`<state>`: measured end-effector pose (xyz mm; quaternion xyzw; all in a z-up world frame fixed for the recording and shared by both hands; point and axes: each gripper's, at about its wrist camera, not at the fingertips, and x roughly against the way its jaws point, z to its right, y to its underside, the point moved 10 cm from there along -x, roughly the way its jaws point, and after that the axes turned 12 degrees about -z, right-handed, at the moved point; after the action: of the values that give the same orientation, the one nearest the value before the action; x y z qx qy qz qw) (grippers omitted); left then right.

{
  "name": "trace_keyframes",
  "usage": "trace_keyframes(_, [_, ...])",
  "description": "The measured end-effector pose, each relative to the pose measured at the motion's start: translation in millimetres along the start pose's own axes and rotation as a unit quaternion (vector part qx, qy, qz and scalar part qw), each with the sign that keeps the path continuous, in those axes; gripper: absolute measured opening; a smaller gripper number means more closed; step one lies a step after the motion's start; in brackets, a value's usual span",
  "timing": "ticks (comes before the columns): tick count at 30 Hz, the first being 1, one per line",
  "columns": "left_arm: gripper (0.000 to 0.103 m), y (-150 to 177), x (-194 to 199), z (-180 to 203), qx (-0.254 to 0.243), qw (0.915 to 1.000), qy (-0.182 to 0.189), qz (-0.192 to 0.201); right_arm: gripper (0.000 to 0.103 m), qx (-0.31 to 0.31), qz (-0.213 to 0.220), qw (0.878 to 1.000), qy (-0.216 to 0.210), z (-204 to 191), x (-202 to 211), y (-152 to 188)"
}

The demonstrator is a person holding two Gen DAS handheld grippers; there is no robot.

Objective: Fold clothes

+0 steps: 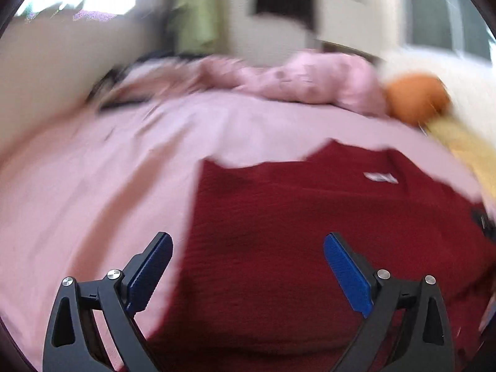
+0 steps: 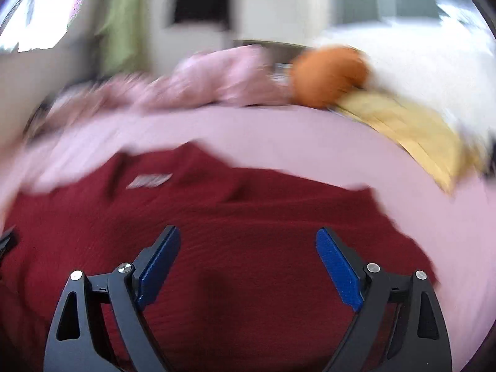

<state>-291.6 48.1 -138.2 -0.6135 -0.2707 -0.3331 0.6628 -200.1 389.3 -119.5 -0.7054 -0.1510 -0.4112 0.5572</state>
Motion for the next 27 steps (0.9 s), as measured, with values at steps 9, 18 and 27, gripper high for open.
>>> trace_keyframes(9, [0.094,-5,3,-3,0.045,0.9987,0.014,-0.018,0.097,-0.037,-0.049,0.998,0.009,15,-15,-2])
trace_keyframes(18, [0.098,-19,-62,69,-0.064,0.9898,0.005,-0.128,0.097,0.075,-0.098,0.988,-0.090,-74,-34,-23])
trace_keyframes(27, [0.090,-46,-36,16,-0.006,0.9963,0.018,-0.084,0.097,-0.037,-0.105,0.992,-0.062,7,-45,-43])
